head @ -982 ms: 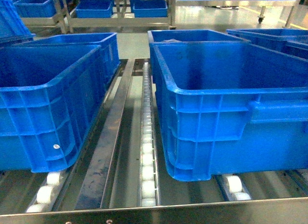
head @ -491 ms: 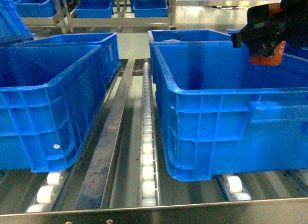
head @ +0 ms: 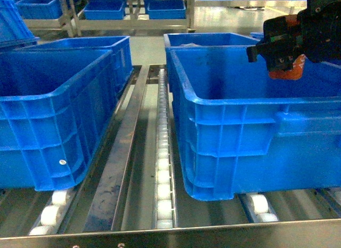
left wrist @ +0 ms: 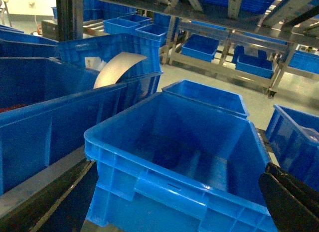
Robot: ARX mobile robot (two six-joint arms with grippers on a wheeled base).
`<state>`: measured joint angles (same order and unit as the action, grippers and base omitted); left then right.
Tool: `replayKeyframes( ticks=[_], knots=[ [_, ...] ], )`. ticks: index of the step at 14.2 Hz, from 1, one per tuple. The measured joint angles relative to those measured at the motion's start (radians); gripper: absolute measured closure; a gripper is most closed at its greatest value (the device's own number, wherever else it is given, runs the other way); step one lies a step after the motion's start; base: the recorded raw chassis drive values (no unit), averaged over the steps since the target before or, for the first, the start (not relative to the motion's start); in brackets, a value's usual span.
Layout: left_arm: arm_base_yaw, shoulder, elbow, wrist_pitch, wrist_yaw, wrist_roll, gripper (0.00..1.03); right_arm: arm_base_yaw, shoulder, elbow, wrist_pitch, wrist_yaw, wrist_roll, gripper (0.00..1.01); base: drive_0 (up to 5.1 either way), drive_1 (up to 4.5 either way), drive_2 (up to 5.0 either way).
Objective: Sort blue parts and orange caps into right shelf containers
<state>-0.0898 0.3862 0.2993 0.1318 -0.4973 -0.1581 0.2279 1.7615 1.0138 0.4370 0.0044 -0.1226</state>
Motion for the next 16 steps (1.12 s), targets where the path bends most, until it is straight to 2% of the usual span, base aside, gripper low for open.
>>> replayKeyframes(
  ticks=[16],
  knots=[
    [0.0, 0.0, 0.0, 0.0, 0.0, 0.0, 0.05, -0.008, -0.002, -0.01, 0.001, 0.0, 0.003, 0.6, 0.0, 0.0, 0.0]
  ],
)
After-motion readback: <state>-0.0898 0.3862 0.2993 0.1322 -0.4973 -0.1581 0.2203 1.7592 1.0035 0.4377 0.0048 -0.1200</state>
